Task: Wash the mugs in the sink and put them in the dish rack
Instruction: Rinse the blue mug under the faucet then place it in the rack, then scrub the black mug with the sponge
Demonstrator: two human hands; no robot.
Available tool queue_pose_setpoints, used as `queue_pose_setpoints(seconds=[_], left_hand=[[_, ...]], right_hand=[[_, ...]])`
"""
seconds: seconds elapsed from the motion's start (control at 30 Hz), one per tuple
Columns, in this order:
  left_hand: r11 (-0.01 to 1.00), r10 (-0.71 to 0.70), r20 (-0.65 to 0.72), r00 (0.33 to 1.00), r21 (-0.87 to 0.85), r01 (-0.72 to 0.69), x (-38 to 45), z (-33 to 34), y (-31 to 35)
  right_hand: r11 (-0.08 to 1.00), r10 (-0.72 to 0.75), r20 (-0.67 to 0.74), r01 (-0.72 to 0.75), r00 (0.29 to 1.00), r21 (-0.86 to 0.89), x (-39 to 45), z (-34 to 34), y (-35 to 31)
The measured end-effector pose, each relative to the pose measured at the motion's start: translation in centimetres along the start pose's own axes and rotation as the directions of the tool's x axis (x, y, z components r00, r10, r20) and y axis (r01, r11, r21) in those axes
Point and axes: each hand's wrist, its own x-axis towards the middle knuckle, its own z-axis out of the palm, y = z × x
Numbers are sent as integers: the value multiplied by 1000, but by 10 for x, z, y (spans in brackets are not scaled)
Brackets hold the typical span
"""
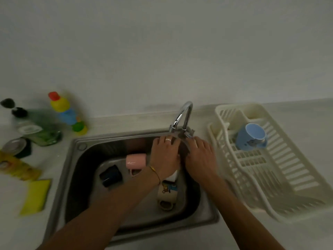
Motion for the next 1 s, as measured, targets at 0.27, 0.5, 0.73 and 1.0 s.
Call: queue_pose_setpoints(seconds=[0.27, 0.5, 0.73, 1.0], left_hand=[[975, -220, -2, 975, 37, 220, -84, -18, -120], [925, -379, 18, 925, 45, 378, -156, -37, -218], [858, -514, 37, 857, 36, 513, -219, -38, -287], [675, -681, 214, 700, -188, 714, -262, -14, -349]], right_hand=[[978, -205, 97, 209, 974, -26, -10, 35, -135], [925, -374, 135, 379, 918, -18, -23, 62, -255], [880, -472, 209, 472, 857, 54, -36, 92, -349], [738, -348, 502, -99, 792, 668, -45, 149, -409]])
